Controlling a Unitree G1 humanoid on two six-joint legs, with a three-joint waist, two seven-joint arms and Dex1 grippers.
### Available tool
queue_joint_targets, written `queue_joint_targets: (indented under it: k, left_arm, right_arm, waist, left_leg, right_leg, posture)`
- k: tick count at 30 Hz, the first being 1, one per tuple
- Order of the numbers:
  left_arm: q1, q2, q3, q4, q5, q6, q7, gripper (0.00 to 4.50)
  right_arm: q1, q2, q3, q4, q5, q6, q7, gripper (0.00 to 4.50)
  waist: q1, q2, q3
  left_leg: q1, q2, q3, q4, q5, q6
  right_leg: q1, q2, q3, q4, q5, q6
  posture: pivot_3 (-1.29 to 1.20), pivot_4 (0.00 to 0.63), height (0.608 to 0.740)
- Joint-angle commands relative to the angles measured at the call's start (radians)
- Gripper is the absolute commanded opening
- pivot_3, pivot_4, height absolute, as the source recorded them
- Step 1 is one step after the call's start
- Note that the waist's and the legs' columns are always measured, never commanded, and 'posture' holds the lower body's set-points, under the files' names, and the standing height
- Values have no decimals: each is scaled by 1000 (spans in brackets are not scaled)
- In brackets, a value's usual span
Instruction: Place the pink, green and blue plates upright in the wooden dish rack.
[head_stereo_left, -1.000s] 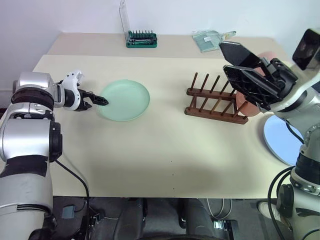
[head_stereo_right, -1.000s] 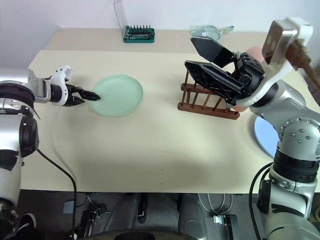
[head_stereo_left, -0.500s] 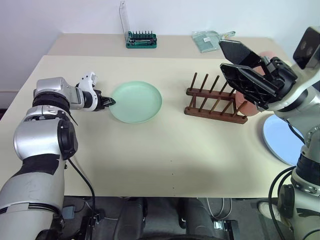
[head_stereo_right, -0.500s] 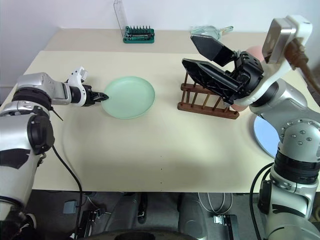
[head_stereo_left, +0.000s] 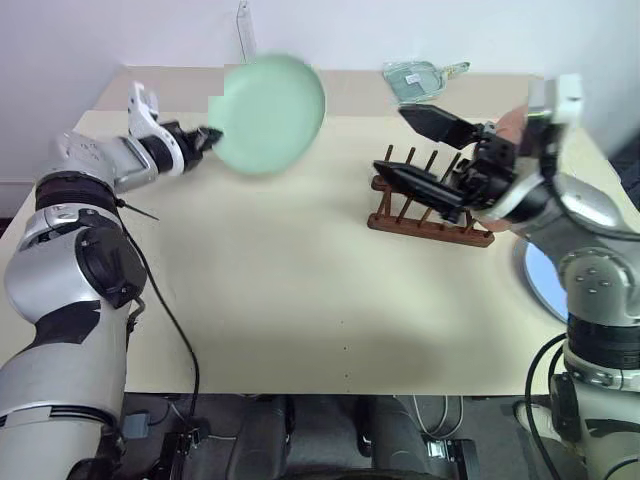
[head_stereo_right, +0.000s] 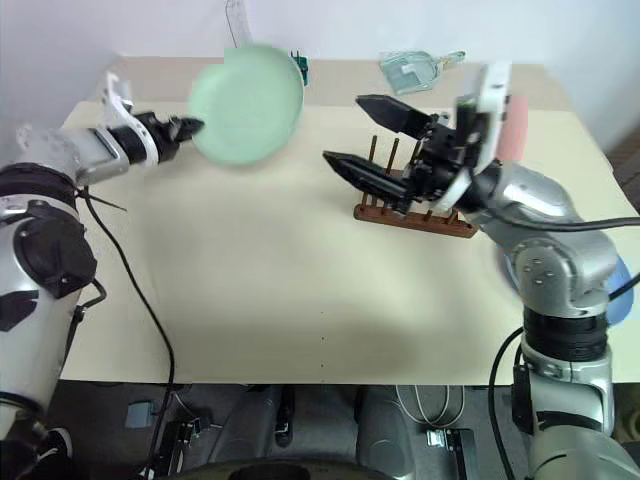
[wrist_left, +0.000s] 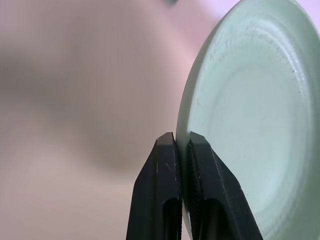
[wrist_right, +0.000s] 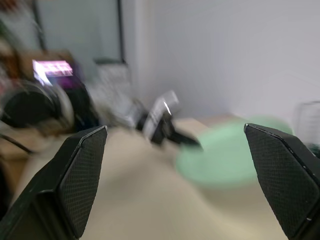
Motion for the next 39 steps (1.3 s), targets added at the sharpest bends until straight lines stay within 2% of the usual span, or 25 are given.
queue_joint_targets:
  k: [1,3,6,10,13,18,26,30,36,39]
  left_arm:
    - [49,-106,94,-279,-136,14,103,92]
    - [117,-232,165,-515,-226,22,224,92]
    - [218,-423,178,-838,-320,9,376,92]
    - [349,-597,69,-1162,-357,-19,482,92]
    - [401,-623,7,-1278,-376,-27,507,92]
    - [460,-624,-88,-1400,-371,-41,545,92]
    - [501,-608,-151,-1433,-378,-80,570,92]
    - [514,-608,-179,-1437,-391,-87,571,0]
    - [534,-595,-196,-1409,-403,-101,561,0]
    - [542,-591,-203,-1397,-421,-101,564,0]
  right_arm:
    - [-71,12,127,15,-297,-252,14,4500]
    - [-111,21,196,80,-478,-424,8,4500]
    - [-169,-4,281,228,-778,-712,-62,4500]
    - [-211,-25,328,358,-1076,-927,-213,4500]
    - [-222,-21,326,408,-1153,-1002,-273,4500]
    - [-247,-14,305,451,-1262,-1023,-381,4500]
    - [-257,-5,307,461,-1294,-1014,-416,4500]
    - [-251,1,311,461,-1283,-1004,-403,3270]
    - [-251,4,307,468,-1302,-990,-409,98]
    - [-249,8,304,467,-1300,-985,-406,40]
  waist:
    - [0,0,0]
    - [2,0,0]
    - [0,-1,0]
    - [-1,-1,0]
    - [-3,-1,0]
    - [-4,-1,0]
    - [1,-1,0]
    - [1,-1,0]
    - [0,-1,0]
    - [-1,-1,0]
  left_leg:
    - [0,0,0,0,1,-1]
    - [0,0,0,0,1,-2]
    - [0,0,0,1,2,-4]
    - [0,0,0,0,3,-5]
    - [0,0,0,0,4,-6]
    - [2,0,0,0,4,-8]
    - [1,-1,0,0,5,-7]
    - [1,-1,0,0,5,-7]
    - [2,0,0,0,5,-7]
    - [2,0,0,0,5,-7]
  right_leg:
    - [0,0,0,0,0,0]
    - [0,0,1,0,0,0]
    - [0,-1,1,0,0,0]
    - [0,-1,1,-1,0,0]
    - [0,-1,2,-2,0,0]
    - [0,0,2,-2,1,-1]
    - [0,0,2,-2,1,-1]
    - [1,0,2,-2,1,-1]
    - [1,0,2,-2,1,-1]
    - [1,0,2,-2,1,-1]
  posture:
    - [0,150,740]
    - [0,150,740]
    - [0,150,740]
    - [0,150,740]
    - [0,150,740]
    - [0,150,740]
    - [0,150,740]
    - [0,150,740]
    - [0,150,740]
    - [0,150,740]
